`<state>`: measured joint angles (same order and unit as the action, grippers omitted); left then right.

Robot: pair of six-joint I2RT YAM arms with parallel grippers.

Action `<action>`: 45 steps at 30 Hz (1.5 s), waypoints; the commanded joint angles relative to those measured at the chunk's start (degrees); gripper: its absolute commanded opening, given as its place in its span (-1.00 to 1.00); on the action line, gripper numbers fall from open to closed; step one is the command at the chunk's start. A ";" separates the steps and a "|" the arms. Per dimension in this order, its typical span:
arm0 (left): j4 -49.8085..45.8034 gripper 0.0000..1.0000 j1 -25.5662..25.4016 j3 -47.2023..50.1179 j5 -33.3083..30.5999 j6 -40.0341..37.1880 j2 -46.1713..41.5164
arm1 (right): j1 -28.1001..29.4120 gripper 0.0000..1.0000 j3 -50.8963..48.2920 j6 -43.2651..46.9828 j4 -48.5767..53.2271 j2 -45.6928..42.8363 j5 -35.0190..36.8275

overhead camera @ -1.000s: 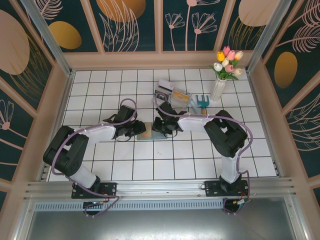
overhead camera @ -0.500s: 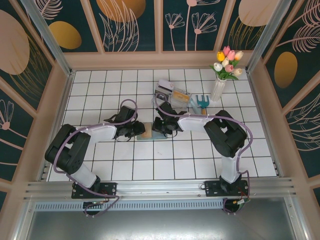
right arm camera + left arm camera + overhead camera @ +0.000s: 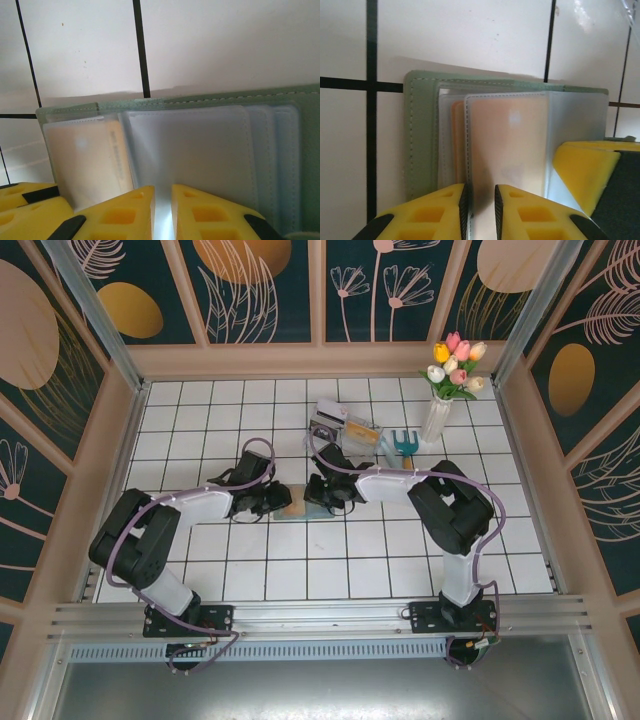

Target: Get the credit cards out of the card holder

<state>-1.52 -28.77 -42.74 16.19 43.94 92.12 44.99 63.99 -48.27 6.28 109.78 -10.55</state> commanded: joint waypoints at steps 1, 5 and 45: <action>2.05 -0.49 0.08 0.29 2.63 -0.22 -2.42 | 0.19 -0.61 -1.51 0.81 1.31 -0.20 0.58; 3.38 -0.45 0.08 0.37 4.13 0.00 -2.22 | -0.25 -0.60 -3.48 0.40 -1.73 -5.49 1.54; 6.88 -0.25 -3.20 0.16 -0.73 6.88 -3.28 | -3.25 -0.40 -8.19 -1.16 -6.33 -13.69 -1.01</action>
<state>7.88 -32.51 -43.18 17.43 50.61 89.23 41.34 53.74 -49.87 1.28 93.12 -7.40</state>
